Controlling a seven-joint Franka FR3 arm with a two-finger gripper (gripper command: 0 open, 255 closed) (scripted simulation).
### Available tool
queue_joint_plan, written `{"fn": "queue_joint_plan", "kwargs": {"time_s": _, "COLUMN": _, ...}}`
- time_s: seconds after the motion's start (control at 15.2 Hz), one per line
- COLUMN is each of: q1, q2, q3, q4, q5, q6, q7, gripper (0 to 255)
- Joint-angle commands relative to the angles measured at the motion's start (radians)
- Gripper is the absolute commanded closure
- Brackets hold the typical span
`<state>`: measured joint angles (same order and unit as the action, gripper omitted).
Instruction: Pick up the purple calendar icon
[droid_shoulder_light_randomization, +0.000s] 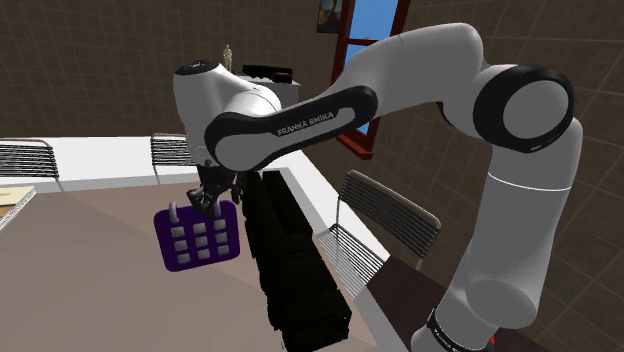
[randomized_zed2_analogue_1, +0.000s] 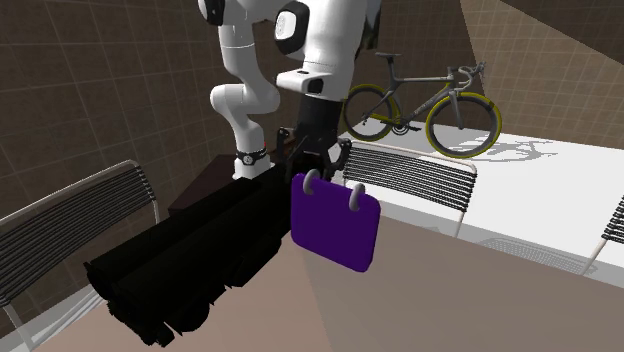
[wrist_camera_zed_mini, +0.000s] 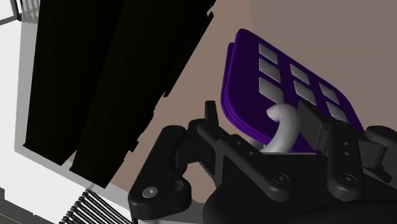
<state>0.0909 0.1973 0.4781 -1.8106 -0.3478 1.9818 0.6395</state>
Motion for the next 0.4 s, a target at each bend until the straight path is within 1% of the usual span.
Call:
{"fn": "queue_joint_plan", "kwargs": {"time_s": 0.0, "q1": -0.001, "q2": -0.008, "q3": 0.001, "q4": 0.018, "q5": 0.007, "q6": -0.023, "q7": -0.009, "gripper": 255}}
{"fn": "queue_joint_plan", "kwargs": {"time_s": 0.2, "q1": -0.001, "q2": -0.017, "q3": 0.003, "q4": 0.047, "q5": 0.016, "q6": -0.058, "q7": -0.021, "gripper": 255}}
{"fn": "queue_joint_plan", "kwargs": {"time_s": 0.33, "q1": -0.001, "q2": -0.017, "q3": 0.004, "q4": 0.048, "q5": 0.016, "q6": -0.060, "q7": -0.021, "gripper": 255}}
